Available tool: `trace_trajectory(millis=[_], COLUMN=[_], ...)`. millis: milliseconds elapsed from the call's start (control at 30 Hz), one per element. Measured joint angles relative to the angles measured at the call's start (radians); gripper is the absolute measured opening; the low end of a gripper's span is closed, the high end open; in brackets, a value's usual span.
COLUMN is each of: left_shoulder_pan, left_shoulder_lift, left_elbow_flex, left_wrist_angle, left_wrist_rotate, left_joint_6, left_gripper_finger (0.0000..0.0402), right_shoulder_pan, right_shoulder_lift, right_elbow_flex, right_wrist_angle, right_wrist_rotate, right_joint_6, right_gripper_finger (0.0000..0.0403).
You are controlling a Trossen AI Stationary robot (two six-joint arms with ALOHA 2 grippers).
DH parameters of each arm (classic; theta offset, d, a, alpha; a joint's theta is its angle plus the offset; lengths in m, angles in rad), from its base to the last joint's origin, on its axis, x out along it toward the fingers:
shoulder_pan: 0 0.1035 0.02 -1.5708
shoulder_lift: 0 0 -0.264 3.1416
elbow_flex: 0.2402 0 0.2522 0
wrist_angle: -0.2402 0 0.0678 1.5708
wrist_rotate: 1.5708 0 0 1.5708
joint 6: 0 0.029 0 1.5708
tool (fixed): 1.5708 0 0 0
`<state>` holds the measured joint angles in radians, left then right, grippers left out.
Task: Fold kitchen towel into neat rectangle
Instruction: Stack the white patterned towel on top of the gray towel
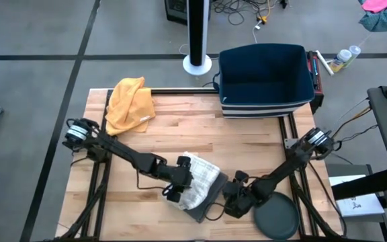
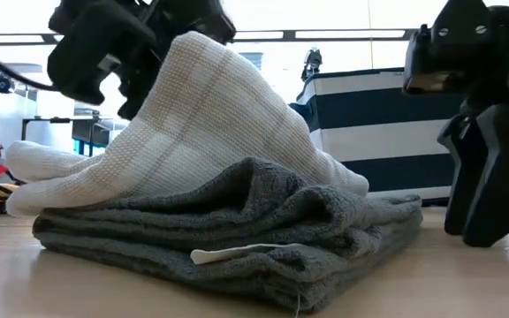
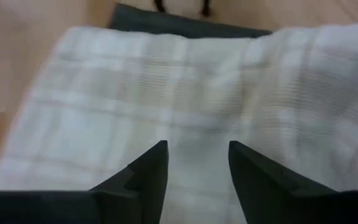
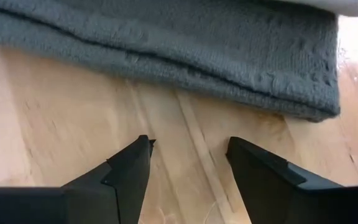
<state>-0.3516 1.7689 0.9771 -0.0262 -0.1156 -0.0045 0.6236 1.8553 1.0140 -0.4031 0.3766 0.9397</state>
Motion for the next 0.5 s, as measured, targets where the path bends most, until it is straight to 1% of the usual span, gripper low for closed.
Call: trace_trajectory(millis=[100, 267, 400, 500], left_shoulder_pan=[-0.003, -0.003, -0.003, -0.003], left_shoulder_lift=[0.065, 0.145, 0.184, 0.197], left_elbow_flex=[0.012, 0.066, 0.129, 0.163], left_wrist_angle=[0.056, 0.121, 0.136, 0.113], left_wrist_rotate=[0.029, 0.030, 0.030, 0.029], left_joint_6=[0.008, 0.055, 0.094, 0.122], left_gripper_finger=[0.0148, 0.0141, 0.0145, 0.0154], right_shoulder_pan=[-0.024, -0.066, -0.107, -0.134], right_shoulder_lift=[0.002, 0.002, 0.006, 0.006], right_elbow_flex=[0.000, -0.002, 0.001, 0.000], right_wrist_angle=[0.012, 0.060, 0.072, 0.068], right_wrist_rotate=[0.006, 0.013, 0.018, 0.045], right_joint_6=[-0.031, -0.126, -0.212, -0.295], right_gripper_finger=[0.0213, 0.0213, 0.0213, 0.0213])
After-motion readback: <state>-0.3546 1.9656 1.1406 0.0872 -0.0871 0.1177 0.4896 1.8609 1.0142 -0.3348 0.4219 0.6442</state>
